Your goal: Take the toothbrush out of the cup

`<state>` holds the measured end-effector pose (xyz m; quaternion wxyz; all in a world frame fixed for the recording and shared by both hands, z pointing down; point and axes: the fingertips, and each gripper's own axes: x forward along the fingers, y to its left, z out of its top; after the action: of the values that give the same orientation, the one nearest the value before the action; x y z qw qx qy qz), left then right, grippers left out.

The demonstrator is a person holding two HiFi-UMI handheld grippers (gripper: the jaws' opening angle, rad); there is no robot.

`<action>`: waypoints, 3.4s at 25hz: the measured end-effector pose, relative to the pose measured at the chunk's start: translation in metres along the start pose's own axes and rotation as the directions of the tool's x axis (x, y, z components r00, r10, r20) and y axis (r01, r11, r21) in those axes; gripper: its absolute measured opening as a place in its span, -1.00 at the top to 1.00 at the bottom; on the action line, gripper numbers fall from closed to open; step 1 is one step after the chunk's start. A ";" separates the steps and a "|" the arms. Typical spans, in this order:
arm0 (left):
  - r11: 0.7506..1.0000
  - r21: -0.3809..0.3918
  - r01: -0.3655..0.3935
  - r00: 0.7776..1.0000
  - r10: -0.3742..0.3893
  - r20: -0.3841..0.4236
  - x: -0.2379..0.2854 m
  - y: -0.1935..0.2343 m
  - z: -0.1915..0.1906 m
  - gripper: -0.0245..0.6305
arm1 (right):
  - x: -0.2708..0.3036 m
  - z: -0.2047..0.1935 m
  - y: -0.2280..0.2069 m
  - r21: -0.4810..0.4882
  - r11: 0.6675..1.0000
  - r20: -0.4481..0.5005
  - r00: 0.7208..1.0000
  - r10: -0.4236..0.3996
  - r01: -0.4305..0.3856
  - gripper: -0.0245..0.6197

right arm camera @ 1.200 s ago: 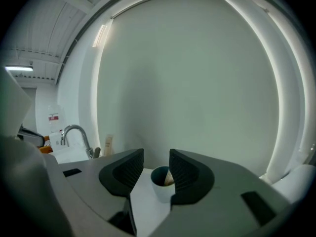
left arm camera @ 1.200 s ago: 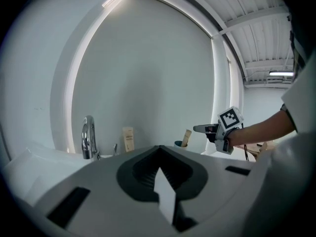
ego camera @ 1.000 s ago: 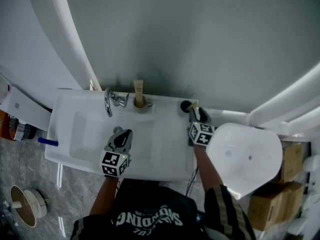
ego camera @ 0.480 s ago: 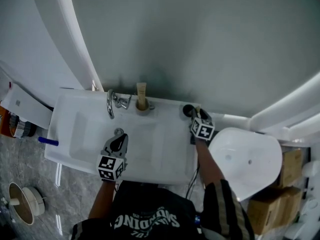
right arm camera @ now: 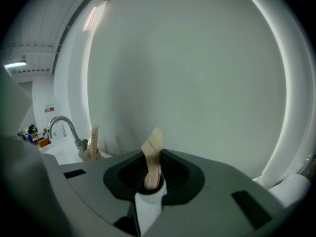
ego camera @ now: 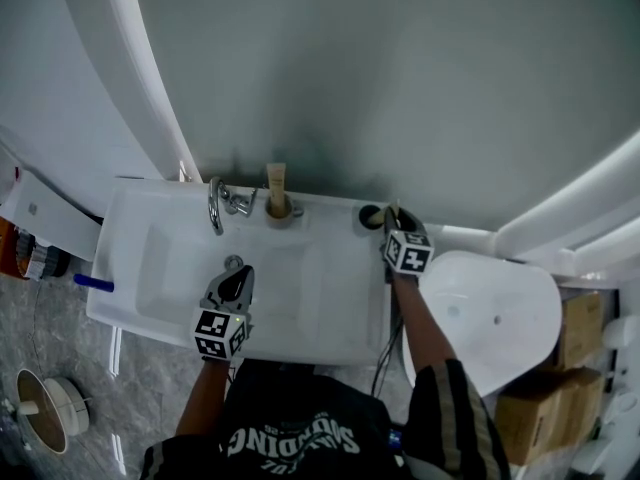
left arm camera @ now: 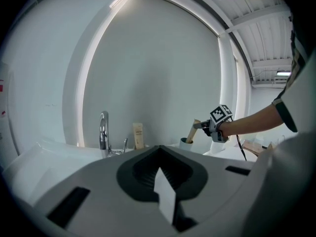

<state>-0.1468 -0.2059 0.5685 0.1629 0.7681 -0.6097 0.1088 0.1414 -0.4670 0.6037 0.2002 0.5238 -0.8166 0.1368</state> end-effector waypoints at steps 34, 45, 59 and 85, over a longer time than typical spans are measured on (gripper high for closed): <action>0.994 0.039 0.104 0.995 -0.104 0.006 -0.015 -0.077 -0.015 0.93 | -0.130 -0.055 0.081 -0.030 0.866 -0.117 0.862 0.493 -0.499 0.74; 0.994 0.033 0.099 0.995 -0.099 -0.015 -0.019 -0.080 -0.024 0.93 | -0.147 -0.138 0.124 0.151 0.693 -0.371 0.609 0.701 -0.705 0.75; 0.998 0.032 0.062 0.998 -0.061 -0.028 -0.025 -0.065 -0.026 0.93 | -0.106 -0.170 0.131 0.038 0.765 -0.394 0.694 0.602 -0.642 0.75; 1.000 -0.016 0.013 0.997 -0.014 -0.070 -0.017 -0.013 -0.028 0.93 | -0.038 -0.210 0.095 0.151 0.928 -0.428 0.824 0.371 -0.340 0.43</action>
<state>-0.1367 -0.1772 0.5866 0.1910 0.7666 -0.5992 0.1299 0.1076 -0.3060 0.7702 0.3362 0.3232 -0.8261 0.3164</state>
